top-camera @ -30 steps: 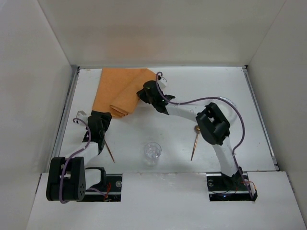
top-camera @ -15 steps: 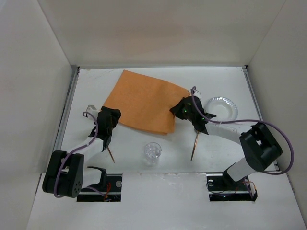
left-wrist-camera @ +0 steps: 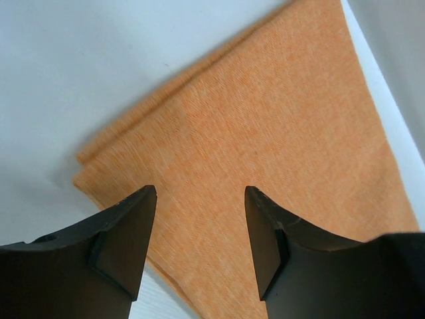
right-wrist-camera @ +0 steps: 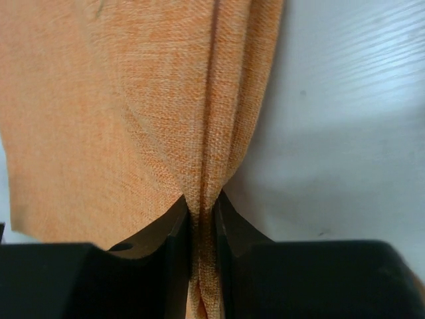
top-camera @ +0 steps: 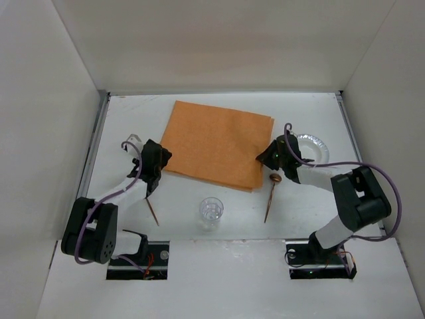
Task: Set the dinner table for one person
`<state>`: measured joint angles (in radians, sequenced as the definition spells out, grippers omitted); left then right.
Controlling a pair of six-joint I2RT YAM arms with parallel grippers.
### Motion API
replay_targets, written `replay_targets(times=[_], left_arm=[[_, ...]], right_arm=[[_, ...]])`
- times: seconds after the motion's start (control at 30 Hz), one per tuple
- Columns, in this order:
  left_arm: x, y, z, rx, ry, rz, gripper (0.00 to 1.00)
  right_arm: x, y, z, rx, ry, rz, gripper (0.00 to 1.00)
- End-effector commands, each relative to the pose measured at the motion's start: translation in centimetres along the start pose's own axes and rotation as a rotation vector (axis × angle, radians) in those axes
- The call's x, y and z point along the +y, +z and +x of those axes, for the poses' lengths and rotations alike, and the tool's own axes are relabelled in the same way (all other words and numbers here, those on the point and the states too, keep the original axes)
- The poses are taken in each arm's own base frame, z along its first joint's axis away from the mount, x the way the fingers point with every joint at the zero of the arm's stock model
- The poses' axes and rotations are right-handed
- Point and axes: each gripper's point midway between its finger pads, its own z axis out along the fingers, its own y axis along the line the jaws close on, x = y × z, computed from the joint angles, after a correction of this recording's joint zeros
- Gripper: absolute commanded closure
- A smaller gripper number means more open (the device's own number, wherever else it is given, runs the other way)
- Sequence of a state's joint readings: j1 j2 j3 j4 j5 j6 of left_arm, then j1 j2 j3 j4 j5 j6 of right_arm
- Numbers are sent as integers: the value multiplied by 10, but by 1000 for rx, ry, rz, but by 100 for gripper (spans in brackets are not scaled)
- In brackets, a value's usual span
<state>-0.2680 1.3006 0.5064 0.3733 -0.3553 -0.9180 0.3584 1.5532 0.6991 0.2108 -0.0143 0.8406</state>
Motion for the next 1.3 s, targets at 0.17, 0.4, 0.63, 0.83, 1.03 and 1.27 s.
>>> replay_targets(times=[0.17, 0.4, 0.63, 0.83, 1.03, 1.27], left_arm=[[36, -3, -13, -53, 172, -206, 47], [47, 7, -2, -20, 236, -261, 47], [50, 14, 7, -20, 269, -285, 58], [53, 16, 13, -4, 242, -256, 87], [67, -7, 15, 8, 247, -240, 94], [90, -47, 23, 48, 241, -256, 95]], right_arm=[[23, 0, -57, -195, -16, -10, 37], [16, -27, -49, -284, -154, 88, 24], [-4, -15, -13, -207, -193, 130, 25], [-12, -8, -4, -184, -208, 150, 43], [-12, -8, 4, -155, -199, 143, 65], [-23, -19, 24, -98, -180, 140, 73]])
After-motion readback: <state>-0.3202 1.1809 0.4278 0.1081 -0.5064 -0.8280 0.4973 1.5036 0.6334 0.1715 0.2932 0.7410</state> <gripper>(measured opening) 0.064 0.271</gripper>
